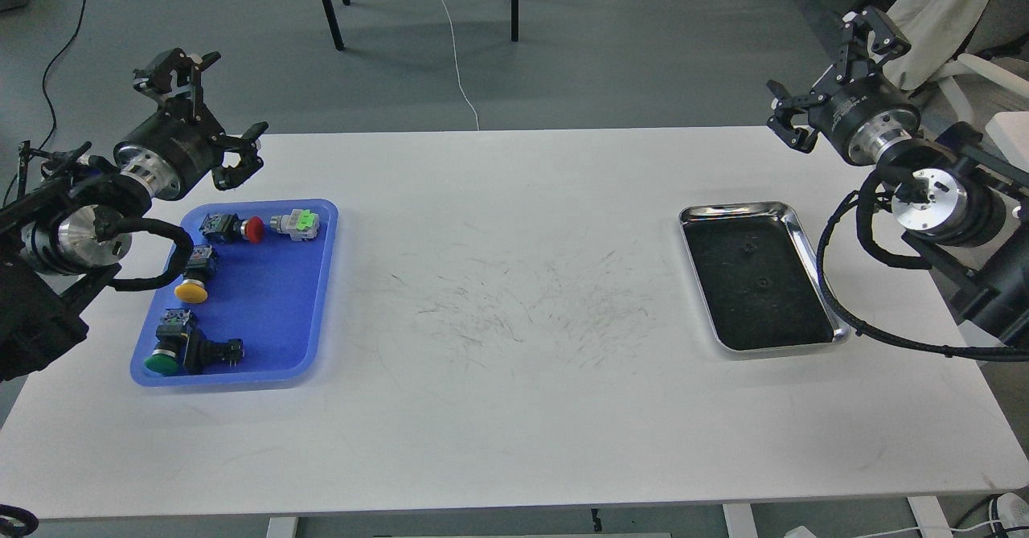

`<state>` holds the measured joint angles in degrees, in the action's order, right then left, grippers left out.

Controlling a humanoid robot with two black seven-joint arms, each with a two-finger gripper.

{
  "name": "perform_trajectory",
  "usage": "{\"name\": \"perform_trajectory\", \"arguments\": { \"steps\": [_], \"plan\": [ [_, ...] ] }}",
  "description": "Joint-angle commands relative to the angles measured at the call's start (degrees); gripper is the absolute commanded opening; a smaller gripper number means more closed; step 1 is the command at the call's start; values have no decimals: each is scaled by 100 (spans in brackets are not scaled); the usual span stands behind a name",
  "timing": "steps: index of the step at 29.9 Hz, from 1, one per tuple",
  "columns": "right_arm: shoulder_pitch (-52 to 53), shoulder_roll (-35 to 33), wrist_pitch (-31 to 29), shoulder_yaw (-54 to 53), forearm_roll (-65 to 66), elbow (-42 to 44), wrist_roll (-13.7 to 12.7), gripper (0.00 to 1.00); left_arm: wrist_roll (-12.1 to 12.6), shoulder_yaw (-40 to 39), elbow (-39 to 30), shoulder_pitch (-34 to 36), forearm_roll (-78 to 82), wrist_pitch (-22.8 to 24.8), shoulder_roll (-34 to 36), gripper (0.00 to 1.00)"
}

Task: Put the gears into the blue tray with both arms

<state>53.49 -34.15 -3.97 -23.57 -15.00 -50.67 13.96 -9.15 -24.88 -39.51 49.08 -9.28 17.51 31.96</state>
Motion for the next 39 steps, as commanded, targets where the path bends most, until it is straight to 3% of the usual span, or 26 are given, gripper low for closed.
{"name": "perform_trajectory", "arguments": {
  "steps": [1, 10, 25, 34, 39],
  "plan": [
    [83, -337, -25, 387, 242, -153, -7, 99, 10, -8, 4, 127, -3, -20, -40, 99],
    [215, -531, -16, 722, 296, -268, 1, 100, 18, 9, 40, 198, -3, -37, -181, 99],
    [110, -170, 19, 352, 305, -198, 72, 99, 18, 9, 31, 172, 6, -37, -76, 99],
    [837, -820, 37, 2178, 1138, -259, -244, 99, 10, 0, 31, 172, -3, -20, -84, 99],
    [1497, -856, 55, 3269, 1728, -242, -271, 99, -8, 0, 22, 163, -3, 7, -76, 99]
  ]
}}
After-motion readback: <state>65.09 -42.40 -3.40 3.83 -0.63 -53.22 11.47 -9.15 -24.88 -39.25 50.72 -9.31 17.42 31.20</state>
